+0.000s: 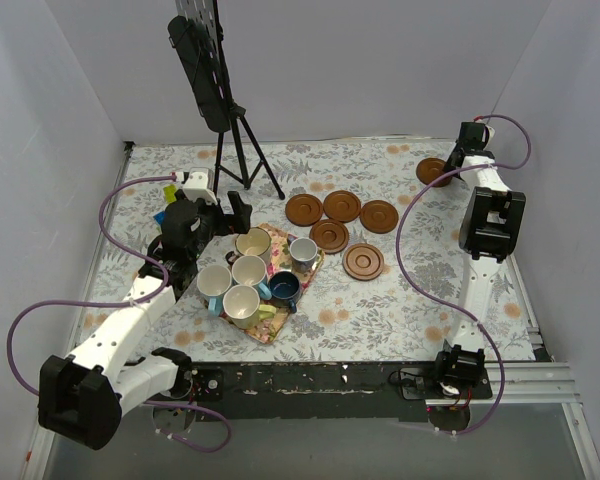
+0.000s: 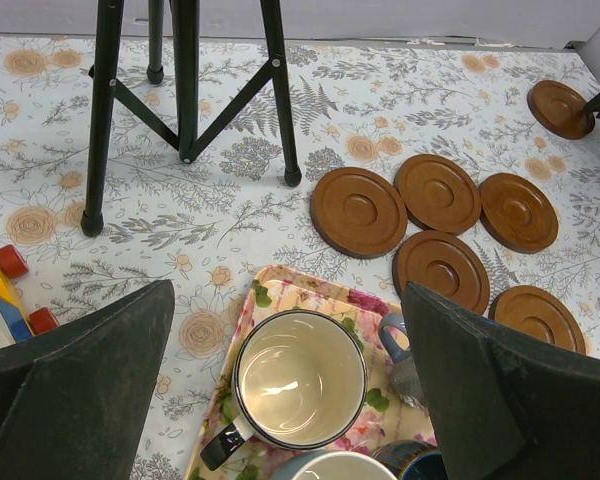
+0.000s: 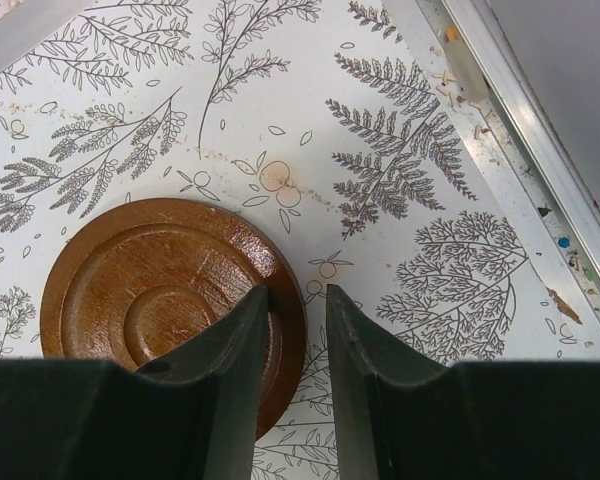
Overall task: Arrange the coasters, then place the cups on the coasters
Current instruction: Move the coaster to the corner of the board, then move the coaster to the center of the board.
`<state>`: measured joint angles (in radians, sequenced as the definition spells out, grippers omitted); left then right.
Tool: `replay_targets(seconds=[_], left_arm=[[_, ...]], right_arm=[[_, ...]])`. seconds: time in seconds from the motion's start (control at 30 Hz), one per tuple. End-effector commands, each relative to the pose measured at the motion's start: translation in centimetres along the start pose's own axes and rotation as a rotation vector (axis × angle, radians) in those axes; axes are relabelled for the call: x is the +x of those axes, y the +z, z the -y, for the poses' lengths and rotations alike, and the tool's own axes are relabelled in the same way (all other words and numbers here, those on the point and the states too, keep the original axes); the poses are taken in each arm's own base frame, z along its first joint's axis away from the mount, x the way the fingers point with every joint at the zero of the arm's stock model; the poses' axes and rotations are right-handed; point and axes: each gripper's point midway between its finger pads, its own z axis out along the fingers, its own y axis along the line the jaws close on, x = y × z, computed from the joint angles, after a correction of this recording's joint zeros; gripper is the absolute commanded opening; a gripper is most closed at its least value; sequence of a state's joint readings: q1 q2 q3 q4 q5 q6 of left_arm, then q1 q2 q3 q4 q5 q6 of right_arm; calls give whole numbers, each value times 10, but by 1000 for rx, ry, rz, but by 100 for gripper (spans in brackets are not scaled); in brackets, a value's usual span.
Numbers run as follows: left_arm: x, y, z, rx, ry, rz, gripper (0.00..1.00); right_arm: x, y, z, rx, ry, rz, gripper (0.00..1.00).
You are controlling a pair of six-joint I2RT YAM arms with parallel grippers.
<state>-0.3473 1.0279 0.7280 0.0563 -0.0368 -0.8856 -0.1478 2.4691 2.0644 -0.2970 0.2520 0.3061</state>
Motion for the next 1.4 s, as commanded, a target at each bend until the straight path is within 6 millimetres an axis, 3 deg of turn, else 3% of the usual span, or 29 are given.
replay_targets(seconds=[0.0,0.17,0.3,0.37,0.5,0.6,0.77,0.9,1.07,1.37], left_arm=[[-8,1,2,6,14,13,98],[-9,1,2,4,16,14,98],[-10,0,4,13,16,18,98],[-11,-1,5,17,14,21,98],[-14,-4,7,23,9,33,98],[-19,-7,8,29,7,48,98],[-24,-12,13,53,-10,68,98],[-25,-13,14,55,-16,72,98],[-28,-15,15,54,-22,81,98],[-27,-15,14,48,-22,82,98]], right_arm=[[2,8,12,42,19,1,37],[-18,-10,-8,-77,35,52,41],[-43,-37,-36,-241,12,103,59],[-60,-52,-52,-320,-14,126,61],[-89,-88,-58,-351,-44,198,62],[-91,-115,-60,-363,-75,219,62],[-47,-149,-74,-460,-93,176,63],[7,-165,-92,-495,-181,81,62],[60,-190,-120,-561,-279,-14,61],[117,-198,-125,-562,-370,-107,56]])
